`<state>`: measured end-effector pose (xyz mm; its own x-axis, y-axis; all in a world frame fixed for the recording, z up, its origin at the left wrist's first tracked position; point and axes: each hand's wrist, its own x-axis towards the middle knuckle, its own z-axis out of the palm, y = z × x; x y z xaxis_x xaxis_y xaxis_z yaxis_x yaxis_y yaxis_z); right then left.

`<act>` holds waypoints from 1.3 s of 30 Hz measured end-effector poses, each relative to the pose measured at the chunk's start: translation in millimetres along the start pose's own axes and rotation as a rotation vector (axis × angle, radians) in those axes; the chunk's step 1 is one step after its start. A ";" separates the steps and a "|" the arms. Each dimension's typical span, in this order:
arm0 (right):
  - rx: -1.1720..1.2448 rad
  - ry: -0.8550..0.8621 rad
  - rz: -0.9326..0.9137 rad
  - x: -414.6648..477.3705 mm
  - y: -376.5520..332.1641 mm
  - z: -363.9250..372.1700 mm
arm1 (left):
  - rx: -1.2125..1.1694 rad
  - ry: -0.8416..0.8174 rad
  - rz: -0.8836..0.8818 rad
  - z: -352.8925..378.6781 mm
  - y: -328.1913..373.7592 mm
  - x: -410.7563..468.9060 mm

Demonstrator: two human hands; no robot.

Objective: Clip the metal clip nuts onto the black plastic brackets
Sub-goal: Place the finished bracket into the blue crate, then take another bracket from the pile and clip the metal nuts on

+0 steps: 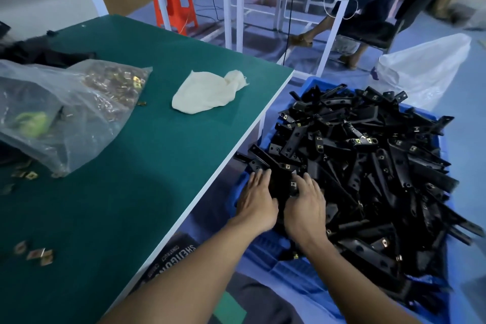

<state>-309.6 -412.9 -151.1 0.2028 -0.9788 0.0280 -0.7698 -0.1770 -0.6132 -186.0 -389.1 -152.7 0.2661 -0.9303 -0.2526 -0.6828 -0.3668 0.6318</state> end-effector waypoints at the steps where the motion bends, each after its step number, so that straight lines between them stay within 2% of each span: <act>1: 0.066 0.001 -0.016 -7.4 -10.8 2.0 | -0.024 0.028 0.006 -9.1 3.2 -5.5; 7: 0.569 0.128 -0.029 -25.5 -101.5 -28.8 | -0.131 0.229 0.107 -100.9 39.9 -56.8; 10: 0.712 0.177 -0.184 -23.6 -165.0 -51.1 | -0.110 0.439 0.148 -165.8 53.0 -85.6; 12: 0.799 0.128 -0.292 -24.1 -211.3 -53.1 | -0.005 0.559 0.136 -210.8 47.6 -101.7; 14: 0.824 0.029 -0.393 -29.0 -261.5 -42.4 | 0.126 0.641 0.053 -253.3 26.0 -118.5; 16: 0.818 -0.086 -0.486 -39.0 -312.1 -20.2 | 0.117 0.732 -0.050 -289.3 -8.0 -140.3; 20: 0.784 -0.340 -0.659 -75.2 -398.8 36.4 | 0.128 1.069 -0.235 -333.8 -92.2 -202.0; 22: 0.776 -0.442 -0.743 -93.0 -425.4 60.1 | 0.107 1.152 -0.310 -340.2 -126.4 -226.6; 25: 0.668 -0.579 -0.882 -125.2 -473.9 99.5 | 0.336 1.300 -0.622 -346.3 -181.2 -260.3; 26: 0.597 -0.654 -0.895 -134.5 -489.6 112.7 | 0.420 1.283 -0.754 -347.4 -197.4 -270.5; 28: 0.402 -0.803 -0.905 -147.0 -515.9 141.2 | 0.479 1.114 -0.928 -348.8 -233.5 -287.5; 31: 0.074 -0.913 -0.942 -152.5 -539.8 178.7 | 0.278 0.950 -0.907 -350.7 -275.2 -309.5; 33: -0.128 -0.814 -1.026 -149.4 -549.5 199.7 | 0.167 0.931 -0.894 -349.2 -295.5 -318.0; 35: -0.333 -0.564 -1.117 -142.6 -553.3 213.5 | 0.133 0.895 -0.911 -343.0 -308.8 -318.8; 37: -0.425 -0.352 -1.103 -133.5 -555.9 218.4 | 0.133 0.871 -0.909 -337.7 -316.1 -316.5; 39: -0.481 -0.366 -0.997 -123.4 -558.7 212.9 | 0.141 0.848 -0.887 -336.7 -319.8 -314.3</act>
<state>224.4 -171.4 20.0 0.9494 -0.3098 0.0510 -0.3051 -0.9486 -0.0837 177.8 19.1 -28.6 0.9955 -0.0880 0.0344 -0.0945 -0.9174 0.3866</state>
